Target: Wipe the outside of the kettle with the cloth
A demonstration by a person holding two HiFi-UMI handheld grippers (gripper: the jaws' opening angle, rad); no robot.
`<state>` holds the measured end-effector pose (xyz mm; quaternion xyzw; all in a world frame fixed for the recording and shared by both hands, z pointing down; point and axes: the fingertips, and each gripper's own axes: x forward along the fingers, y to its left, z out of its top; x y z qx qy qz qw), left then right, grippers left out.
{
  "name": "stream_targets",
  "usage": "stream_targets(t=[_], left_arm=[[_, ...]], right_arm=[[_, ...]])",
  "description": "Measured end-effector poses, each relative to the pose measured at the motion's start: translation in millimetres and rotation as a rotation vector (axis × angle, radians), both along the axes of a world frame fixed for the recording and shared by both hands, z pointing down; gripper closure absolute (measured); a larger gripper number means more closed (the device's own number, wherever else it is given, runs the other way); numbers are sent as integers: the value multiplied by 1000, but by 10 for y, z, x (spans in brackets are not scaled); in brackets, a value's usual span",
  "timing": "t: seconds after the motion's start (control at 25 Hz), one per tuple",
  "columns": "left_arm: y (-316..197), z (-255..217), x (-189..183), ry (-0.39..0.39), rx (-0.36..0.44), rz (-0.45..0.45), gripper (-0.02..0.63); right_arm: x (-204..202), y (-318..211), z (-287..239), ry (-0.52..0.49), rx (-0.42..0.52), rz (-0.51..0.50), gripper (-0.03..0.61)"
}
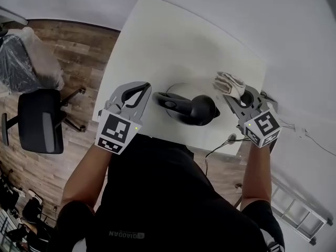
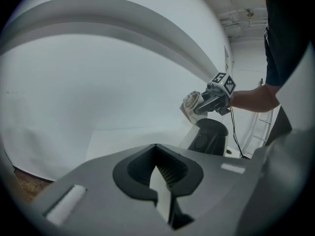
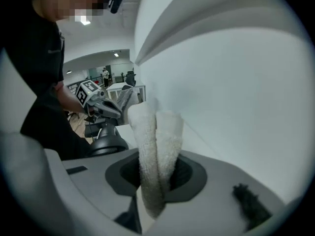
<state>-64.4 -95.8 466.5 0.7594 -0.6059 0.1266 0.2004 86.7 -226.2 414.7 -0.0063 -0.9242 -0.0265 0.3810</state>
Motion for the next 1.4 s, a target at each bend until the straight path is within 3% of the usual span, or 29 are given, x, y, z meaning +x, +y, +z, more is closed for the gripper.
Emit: stream_targets(t=[0.12,0.24,0.44,0.6,1.04,1.4], left_arm=[[-3,-26,58,8,21,24,606],[33,23,55,13,25,32,606],[120,135,-20,27,19,28,606],[162,213,-38,43,23,19,606],[161,251,110,81,20,40,606],[225,518,-61,118,-18,-6,606]], right_arm=[[-91,268,-194,44,145,-214,486],[-194,441,-161,117,230,-410,486],[-367,558,-46,283,297,-669,486],[-511,670,50,376,300,-868,486],[-669,757,483,524,233,-1122,486],[-834,801,1139,636,162,-1288,486]])
